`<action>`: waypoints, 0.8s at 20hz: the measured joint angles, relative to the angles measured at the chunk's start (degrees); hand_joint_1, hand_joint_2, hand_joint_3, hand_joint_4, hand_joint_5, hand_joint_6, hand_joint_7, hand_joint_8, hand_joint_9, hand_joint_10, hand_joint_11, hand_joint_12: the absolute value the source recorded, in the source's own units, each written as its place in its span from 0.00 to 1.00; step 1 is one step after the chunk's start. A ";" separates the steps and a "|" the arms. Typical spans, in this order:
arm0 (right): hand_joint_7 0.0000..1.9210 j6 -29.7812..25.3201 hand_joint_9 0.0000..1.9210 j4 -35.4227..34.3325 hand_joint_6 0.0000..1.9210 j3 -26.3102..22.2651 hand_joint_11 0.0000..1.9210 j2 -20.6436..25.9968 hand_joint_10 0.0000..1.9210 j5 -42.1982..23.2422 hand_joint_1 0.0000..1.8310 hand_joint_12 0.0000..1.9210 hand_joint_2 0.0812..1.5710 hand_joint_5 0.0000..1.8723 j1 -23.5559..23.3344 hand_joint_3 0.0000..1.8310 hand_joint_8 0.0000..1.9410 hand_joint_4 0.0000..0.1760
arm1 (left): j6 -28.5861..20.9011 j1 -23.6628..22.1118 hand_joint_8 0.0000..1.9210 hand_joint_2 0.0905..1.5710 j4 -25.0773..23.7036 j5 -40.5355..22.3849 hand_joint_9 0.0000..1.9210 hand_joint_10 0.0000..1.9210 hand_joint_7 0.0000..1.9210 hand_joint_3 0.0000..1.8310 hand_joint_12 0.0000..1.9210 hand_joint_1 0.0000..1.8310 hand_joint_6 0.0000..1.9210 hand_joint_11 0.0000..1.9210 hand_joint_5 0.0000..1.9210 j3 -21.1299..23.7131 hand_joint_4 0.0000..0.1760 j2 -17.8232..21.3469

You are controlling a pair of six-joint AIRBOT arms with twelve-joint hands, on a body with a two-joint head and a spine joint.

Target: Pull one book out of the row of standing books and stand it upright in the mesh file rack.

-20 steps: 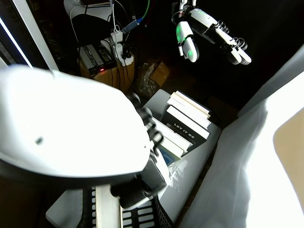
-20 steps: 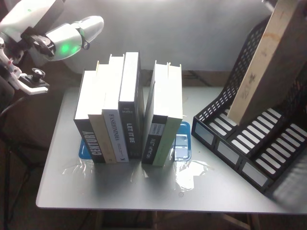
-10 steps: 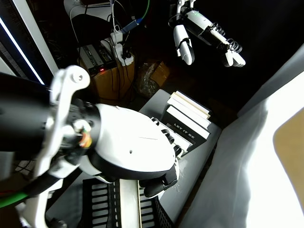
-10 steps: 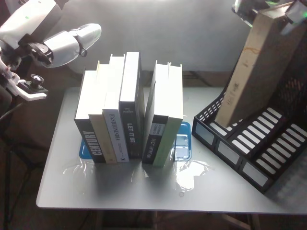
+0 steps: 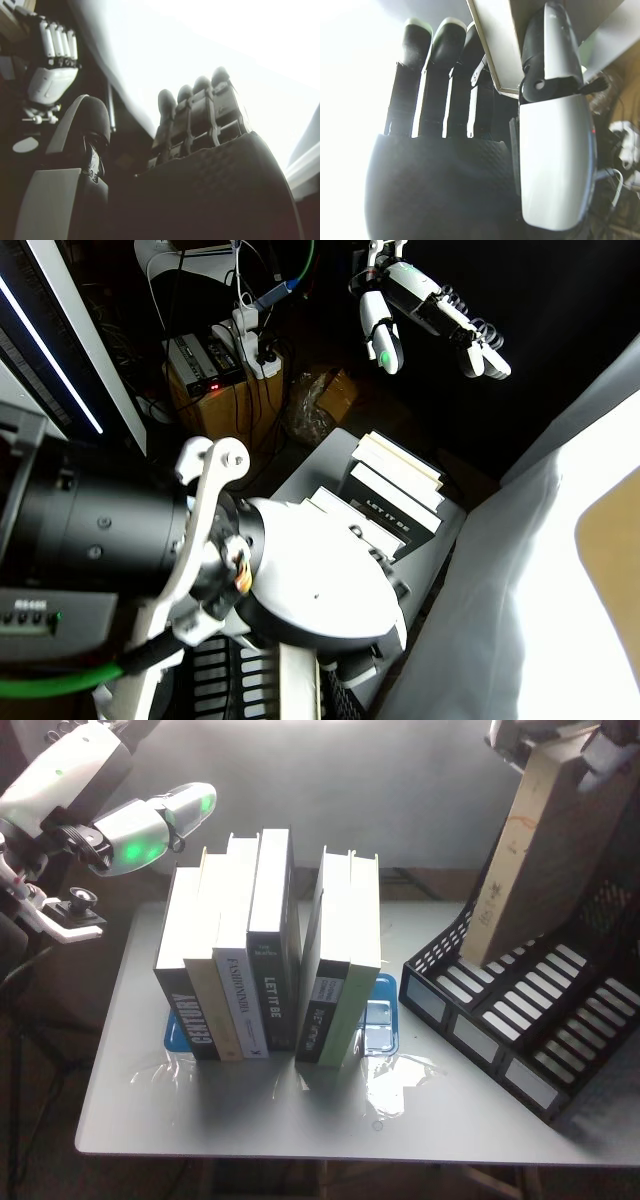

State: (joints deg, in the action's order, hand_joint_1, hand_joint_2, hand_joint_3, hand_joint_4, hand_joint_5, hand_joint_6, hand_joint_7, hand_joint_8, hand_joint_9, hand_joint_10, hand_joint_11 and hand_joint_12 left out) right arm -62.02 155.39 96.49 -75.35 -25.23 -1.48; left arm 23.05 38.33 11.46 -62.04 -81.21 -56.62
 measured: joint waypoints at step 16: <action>0.43 -3.41 0.47 0.37 0.56 9.68 0.45 -4.20 0.85 3.61 0.68 0.98 0.76 0.43 6.05 0.00 0.76 0.00 | -1.81 2.12 0.03 0.89 -0.20 -4.26 0.00 0.00 0.04 0.00 0.00 0.38 0.25 0.00 0.00 -0.07 0.00 -0.92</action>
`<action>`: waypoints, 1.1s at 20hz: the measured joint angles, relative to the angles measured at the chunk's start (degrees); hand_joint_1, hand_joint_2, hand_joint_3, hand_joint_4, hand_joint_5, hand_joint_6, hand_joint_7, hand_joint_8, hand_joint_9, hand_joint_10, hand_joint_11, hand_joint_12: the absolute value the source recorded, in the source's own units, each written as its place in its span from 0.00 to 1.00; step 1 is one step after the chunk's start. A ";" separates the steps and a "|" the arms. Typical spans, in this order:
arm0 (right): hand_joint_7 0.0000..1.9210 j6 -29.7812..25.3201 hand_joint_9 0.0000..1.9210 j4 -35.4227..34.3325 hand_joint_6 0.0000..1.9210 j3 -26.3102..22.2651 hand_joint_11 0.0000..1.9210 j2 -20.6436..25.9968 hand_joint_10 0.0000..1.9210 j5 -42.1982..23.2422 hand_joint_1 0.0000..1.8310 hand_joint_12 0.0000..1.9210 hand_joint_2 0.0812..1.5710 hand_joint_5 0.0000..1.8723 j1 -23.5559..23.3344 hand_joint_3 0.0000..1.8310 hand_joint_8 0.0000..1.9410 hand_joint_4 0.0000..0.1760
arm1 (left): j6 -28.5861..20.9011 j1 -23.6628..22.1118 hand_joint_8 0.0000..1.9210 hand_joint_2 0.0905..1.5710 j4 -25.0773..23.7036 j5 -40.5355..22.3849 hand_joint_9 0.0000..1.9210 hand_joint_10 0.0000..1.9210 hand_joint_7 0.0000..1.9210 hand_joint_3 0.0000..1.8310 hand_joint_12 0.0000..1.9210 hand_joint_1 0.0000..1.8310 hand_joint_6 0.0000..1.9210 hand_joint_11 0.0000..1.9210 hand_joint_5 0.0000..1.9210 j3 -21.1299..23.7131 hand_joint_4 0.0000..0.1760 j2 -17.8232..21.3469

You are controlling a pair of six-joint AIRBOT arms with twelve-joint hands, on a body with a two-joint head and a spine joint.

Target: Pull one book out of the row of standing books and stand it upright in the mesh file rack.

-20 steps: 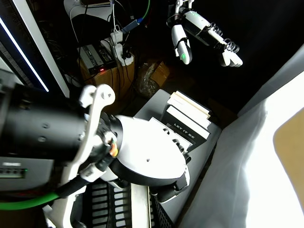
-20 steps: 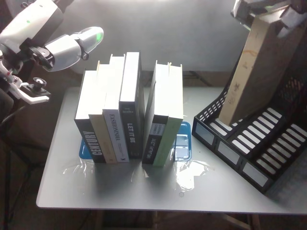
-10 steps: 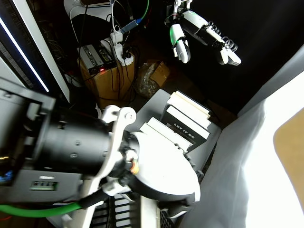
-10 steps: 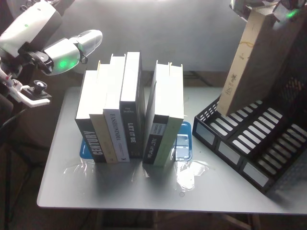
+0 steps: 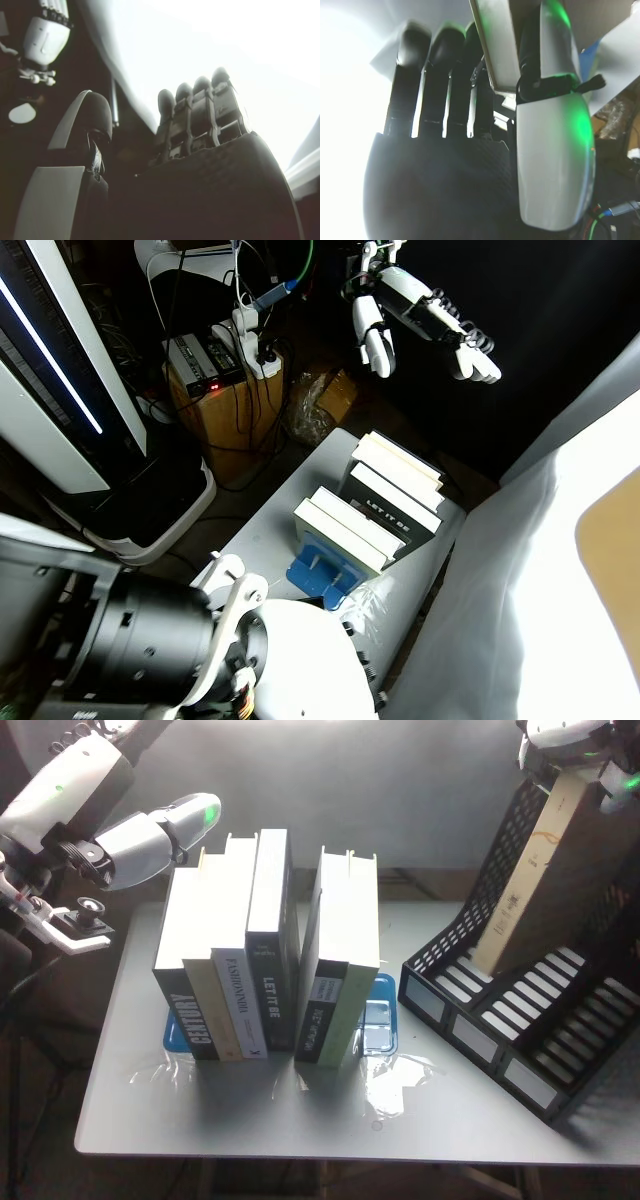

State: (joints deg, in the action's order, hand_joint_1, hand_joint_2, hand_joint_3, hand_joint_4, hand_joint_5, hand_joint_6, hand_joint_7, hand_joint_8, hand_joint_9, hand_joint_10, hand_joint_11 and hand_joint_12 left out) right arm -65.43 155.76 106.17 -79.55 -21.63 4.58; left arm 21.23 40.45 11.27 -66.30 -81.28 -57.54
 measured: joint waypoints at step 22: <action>0.00 -2.29 0.01 4.90 0.00 4.35 0.00 -2.14 0.01 1.55 0.38 0.27 0.69 0.00 0.00 0.00 0.00 0.27 | -1.79 2.64 0.01 0.90 1.88 -4.09 0.00 0.00 0.03 0.00 0.00 0.33 0.17 0.00 0.00 -0.61 0.00 -0.96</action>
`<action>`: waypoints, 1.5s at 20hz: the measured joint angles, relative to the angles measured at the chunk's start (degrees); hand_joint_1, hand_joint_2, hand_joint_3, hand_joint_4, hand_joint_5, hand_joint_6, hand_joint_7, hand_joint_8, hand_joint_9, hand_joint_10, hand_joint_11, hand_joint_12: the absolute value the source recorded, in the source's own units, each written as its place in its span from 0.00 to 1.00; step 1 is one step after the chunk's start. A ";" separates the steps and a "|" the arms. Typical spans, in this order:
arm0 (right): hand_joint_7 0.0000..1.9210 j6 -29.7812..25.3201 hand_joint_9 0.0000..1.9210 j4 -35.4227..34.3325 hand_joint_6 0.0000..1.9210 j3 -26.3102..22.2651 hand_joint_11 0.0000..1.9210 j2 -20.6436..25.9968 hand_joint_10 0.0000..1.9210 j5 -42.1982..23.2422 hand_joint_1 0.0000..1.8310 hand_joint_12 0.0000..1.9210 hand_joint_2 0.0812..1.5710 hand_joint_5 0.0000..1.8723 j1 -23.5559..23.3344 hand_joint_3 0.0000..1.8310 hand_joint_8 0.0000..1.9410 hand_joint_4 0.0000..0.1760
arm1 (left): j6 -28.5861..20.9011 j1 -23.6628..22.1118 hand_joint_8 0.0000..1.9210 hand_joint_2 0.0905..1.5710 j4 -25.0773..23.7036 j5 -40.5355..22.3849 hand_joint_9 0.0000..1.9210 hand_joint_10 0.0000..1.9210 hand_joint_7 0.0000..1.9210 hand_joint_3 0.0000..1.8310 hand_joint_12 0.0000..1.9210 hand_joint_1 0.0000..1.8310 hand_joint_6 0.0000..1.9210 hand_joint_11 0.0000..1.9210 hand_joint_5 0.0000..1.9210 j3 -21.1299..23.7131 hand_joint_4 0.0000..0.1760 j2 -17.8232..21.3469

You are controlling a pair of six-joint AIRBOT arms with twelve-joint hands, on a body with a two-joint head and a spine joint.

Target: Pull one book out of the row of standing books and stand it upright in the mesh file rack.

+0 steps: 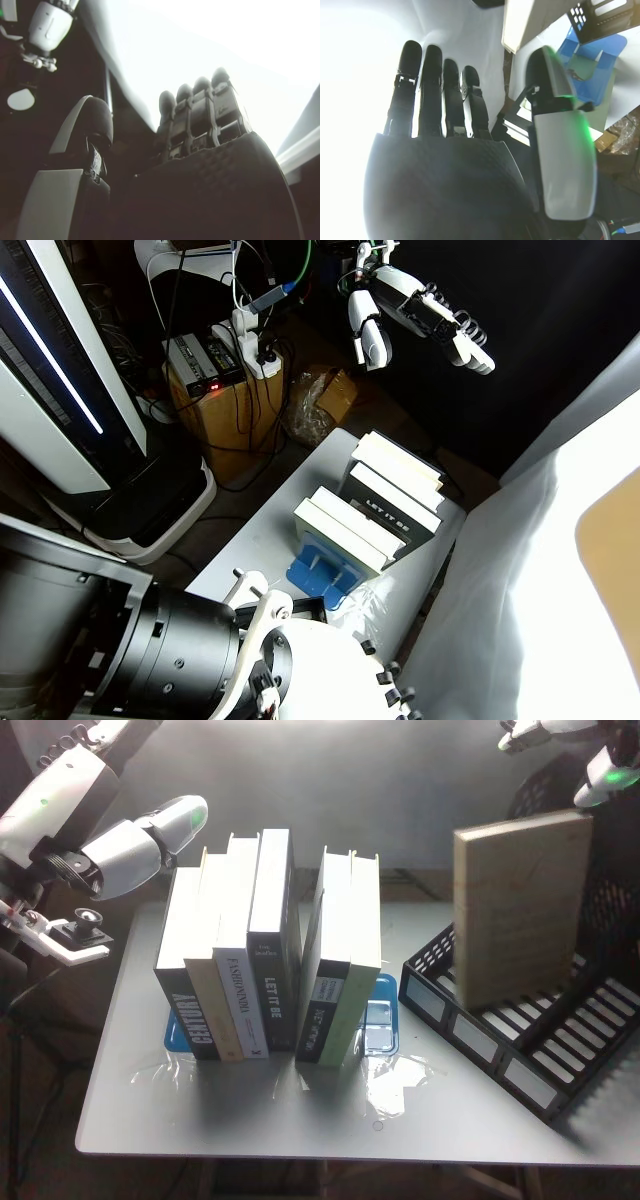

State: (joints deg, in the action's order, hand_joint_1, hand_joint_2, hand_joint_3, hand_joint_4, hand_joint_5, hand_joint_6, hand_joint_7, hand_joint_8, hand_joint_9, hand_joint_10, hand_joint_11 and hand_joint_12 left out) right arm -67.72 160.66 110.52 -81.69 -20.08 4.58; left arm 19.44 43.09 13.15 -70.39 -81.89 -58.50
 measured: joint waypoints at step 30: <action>0.00 65.57 0.00 -123.73 0.00 -29.40 0.00 23.23 0.00 -18.71 0.01 0.00 0.84 0.00 20.11 0.01 0.00 0.41 | -6.38 -4.48 0.00 0.86 -14.82 9.57 0.00 0.00 0.00 0.00 0.00 0.13 0.00 0.00 0.00 -0.59 0.17 -4.02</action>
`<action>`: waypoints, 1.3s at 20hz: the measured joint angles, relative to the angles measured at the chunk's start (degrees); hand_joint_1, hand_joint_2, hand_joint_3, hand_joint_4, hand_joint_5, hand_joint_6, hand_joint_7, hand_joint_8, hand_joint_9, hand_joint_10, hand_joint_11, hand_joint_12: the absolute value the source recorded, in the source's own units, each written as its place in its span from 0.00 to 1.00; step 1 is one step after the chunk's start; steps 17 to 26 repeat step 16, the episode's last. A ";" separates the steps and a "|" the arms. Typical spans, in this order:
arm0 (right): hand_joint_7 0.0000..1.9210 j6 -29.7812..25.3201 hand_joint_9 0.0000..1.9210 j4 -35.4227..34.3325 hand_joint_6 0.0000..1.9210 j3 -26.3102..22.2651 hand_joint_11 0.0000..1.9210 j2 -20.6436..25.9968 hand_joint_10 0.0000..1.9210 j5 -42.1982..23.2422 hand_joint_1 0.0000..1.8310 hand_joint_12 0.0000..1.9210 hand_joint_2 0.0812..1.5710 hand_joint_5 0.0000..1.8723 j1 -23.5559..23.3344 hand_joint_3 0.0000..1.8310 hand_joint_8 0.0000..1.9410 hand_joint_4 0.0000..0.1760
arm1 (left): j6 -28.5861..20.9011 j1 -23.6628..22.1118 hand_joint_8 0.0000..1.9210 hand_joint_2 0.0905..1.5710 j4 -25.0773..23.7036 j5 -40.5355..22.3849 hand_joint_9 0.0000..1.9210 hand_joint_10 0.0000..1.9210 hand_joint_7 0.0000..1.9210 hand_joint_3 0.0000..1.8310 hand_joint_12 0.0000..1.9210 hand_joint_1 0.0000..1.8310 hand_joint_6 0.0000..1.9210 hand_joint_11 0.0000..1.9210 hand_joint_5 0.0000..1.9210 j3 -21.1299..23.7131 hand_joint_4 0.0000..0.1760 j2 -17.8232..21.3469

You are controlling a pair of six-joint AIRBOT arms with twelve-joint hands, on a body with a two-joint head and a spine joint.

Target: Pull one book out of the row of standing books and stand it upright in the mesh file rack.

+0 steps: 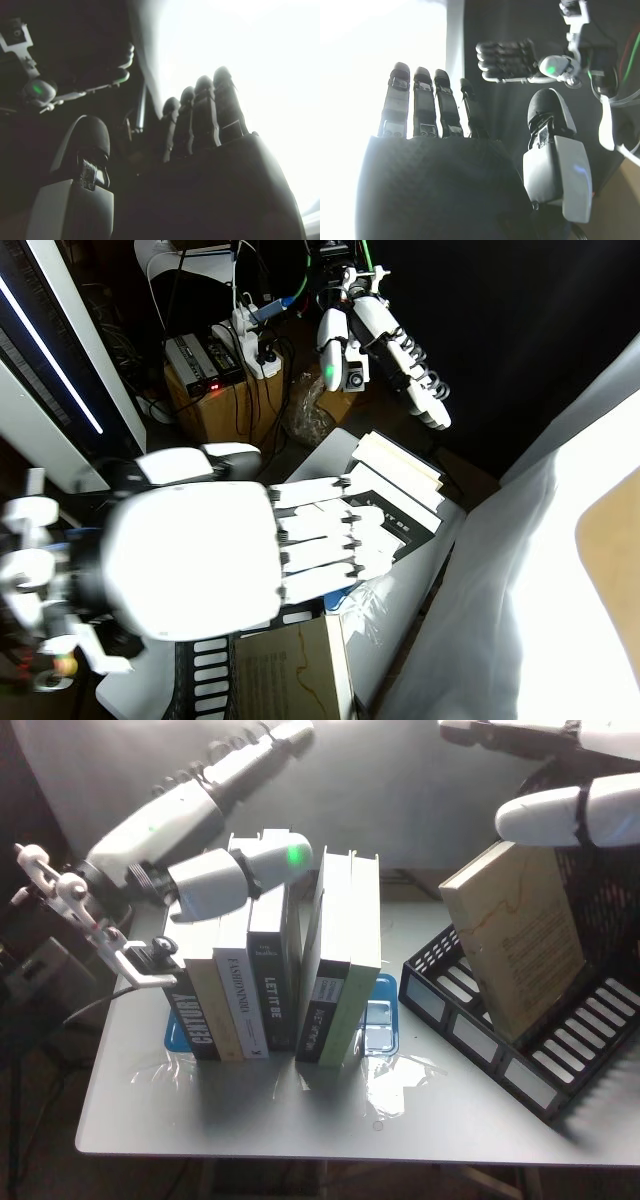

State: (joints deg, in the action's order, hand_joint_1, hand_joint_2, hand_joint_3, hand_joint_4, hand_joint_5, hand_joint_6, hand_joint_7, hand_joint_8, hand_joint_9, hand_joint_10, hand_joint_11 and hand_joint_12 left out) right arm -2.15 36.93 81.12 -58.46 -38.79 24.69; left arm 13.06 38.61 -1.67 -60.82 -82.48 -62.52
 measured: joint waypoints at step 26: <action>0.00 7.32 0.00 -20.48 0.00 -6.03 0.00 1.97 0.00 -14.43 0.04 0.00 0.82 0.00 16.28 0.00 0.00 0.00 | -3.13 -0.42 0.00 0.82 -7.37 2.67 0.00 0.00 0.00 0.00 0.00 0.12 0.00 0.00 0.00 1.79 0.38 -0.26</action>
